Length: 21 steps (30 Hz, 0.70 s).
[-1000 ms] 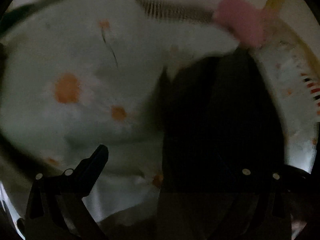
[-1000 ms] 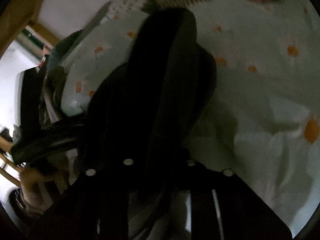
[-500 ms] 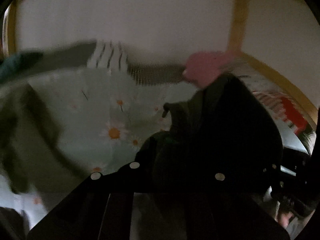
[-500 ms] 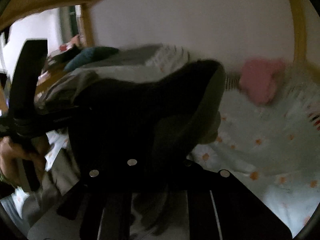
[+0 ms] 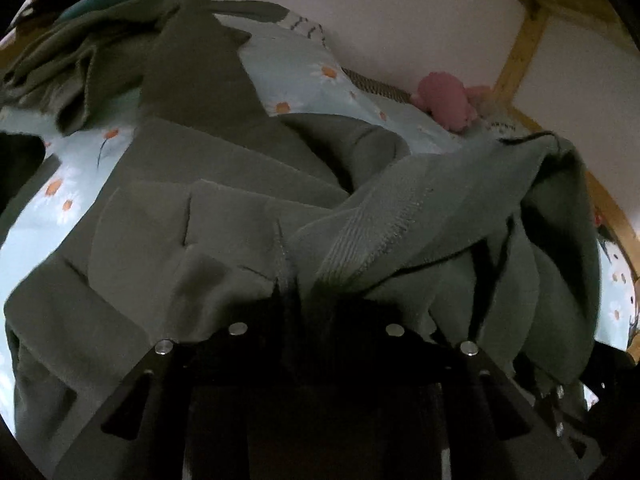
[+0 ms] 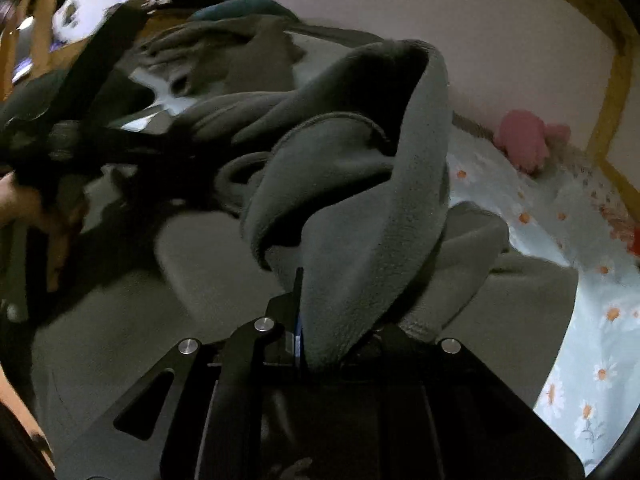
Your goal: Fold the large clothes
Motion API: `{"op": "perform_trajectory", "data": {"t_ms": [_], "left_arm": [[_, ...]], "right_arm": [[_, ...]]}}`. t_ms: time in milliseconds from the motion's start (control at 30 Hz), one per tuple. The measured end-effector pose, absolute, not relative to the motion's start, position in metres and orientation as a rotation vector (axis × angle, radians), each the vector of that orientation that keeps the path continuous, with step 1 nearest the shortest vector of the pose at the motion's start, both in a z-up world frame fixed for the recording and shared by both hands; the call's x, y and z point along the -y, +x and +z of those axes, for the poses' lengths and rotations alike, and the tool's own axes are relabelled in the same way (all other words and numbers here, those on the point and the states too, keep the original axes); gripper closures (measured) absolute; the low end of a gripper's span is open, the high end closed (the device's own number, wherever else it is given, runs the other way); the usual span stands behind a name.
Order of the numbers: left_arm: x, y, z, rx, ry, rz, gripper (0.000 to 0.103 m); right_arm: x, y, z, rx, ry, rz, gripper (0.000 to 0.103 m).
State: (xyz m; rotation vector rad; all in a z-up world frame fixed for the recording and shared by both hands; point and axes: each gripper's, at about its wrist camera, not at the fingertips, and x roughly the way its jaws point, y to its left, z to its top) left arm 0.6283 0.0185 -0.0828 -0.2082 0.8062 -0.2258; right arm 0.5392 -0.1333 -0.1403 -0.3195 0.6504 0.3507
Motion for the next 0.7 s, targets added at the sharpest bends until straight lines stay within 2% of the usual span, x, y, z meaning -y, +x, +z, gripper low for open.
{"op": "perform_trajectory", "data": {"t_ms": [33, 100, 167, 200, 300, 367, 467, 567, 600, 633, 667, 700], "left_arm": [[-0.018, 0.629, -0.084, -0.808, -0.191, -0.219, 0.068], [-0.017, 0.627, -0.088, -0.791, -0.168, -0.226, 0.064], [-0.020, 0.629, -0.095, -0.779, -0.169, -0.226, 0.064], [-0.019, 0.631, -0.096, -0.782, -0.166, -0.222, 0.063], [-0.020, 0.627, -0.101, -0.784, -0.160, -0.215, 0.062], [-0.017, 0.629, -0.109, -0.778, -0.168, -0.219, 0.062], [-0.018, 0.631, -0.109, -0.776, -0.171, -0.222, 0.062], [-0.018, 0.632, -0.112, -0.770, -0.164, -0.219, 0.062], [-0.018, 0.632, -0.112, -0.769, -0.158, -0.216, 0.062], [-0.017, 0.630, -0.113, -0.769, -0.156, -0.214, 0.062], [-0.017, 0.630, -0.113, -0.769, -0.154, -0.212, 0.062], [-0.017, 0.630, -0.113, -0.767, -0.155, -0.212, 0.062]], "right_arm": [[0.134, 0.533, -0.137, -0.648, -0.338, 0.355, 0.087], [0.143, 0.526, -0.121, -0.653, -0.265, 0.408, 0.069], [0.160, 0.520, -0.104, -0.661, -0.114, 0.541, 0.012], [0.175, 0.515, -0.089, -0.634, -0.027, 0.612, 0.006], [0.209, 0.521, -0.057, -0.627, 0.087, 0.732, 0.005], [0.219, 0.543, -0.042, -0.618, 0.095, 0.619, 0.005], [0.239, 0.625, -0.043, -0.751, 0.204, 0.488, 0.005], [0.250, 0.713, -0.070, -0.915, 0.366, 0.403, 0.006], [0.245, 0.740, -0.087, -1.009, 0.433, 0.451, 0.010], [0.231, 0.758, -0.101, -1.101, 0.437, 0.488, 0.035], [0.212, 0.764, -0.105, -1.141, 0.372, 0.514, 0.054], [0.199, 0.762, -0.106, -1.153, 0.329, 0.551, 0.056]]}}
